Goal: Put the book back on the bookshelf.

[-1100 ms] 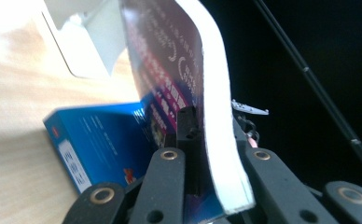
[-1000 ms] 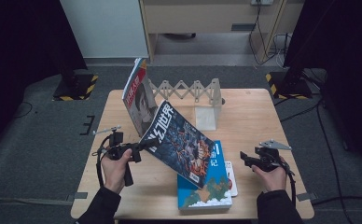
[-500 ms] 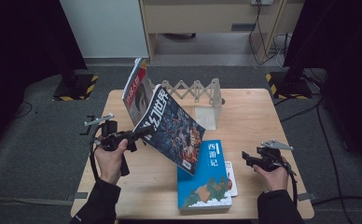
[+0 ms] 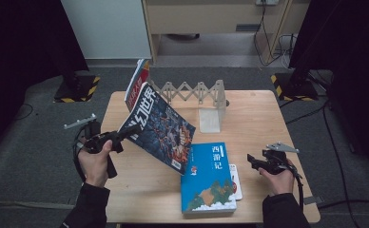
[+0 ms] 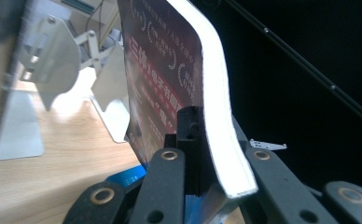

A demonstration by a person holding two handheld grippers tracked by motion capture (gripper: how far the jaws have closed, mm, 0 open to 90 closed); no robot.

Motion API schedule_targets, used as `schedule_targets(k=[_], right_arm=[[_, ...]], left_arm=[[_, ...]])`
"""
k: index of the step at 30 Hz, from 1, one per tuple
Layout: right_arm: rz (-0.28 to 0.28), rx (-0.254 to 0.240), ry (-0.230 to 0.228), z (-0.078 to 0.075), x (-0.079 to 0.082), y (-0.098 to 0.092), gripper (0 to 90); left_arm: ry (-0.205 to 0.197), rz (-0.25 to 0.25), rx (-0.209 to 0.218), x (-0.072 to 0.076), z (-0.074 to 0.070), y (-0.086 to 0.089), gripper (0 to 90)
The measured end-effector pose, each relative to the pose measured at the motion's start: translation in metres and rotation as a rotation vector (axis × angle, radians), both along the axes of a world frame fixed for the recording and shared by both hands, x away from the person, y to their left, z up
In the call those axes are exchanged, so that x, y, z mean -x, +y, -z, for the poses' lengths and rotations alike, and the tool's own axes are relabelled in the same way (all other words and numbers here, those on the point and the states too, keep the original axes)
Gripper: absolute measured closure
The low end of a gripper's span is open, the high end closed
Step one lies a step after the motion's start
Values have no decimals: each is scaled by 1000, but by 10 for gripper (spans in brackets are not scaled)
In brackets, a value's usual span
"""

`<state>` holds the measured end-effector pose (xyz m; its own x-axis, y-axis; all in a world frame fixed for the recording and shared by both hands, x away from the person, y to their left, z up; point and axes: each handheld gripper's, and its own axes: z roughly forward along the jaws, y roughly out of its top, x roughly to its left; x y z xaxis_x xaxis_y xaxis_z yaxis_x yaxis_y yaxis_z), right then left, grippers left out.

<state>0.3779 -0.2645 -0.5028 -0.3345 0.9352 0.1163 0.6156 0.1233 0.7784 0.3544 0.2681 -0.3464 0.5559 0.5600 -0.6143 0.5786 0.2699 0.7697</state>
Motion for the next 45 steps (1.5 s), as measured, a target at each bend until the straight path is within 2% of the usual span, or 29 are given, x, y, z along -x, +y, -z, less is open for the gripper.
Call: schedule_targets(k=[8, 17, 28, 45], right_arm=[[0, 3, -1, 0, 0, 0, 298], [-2, 7, 1, 1, -1, -1, 302], [-2, 9, 2, 2, -1, -1, 304], [-4, 12, 9, 3, -3, -2, 312]], left_arm=[[-8, -40, -40, 0, -10, 15, 817], [-18, -112, -123, -9, -20, 19, 817], [-61, -214, -268, -23, -25, -3, 818], [-102, -331, -420, -46, -27, -29, 818]])
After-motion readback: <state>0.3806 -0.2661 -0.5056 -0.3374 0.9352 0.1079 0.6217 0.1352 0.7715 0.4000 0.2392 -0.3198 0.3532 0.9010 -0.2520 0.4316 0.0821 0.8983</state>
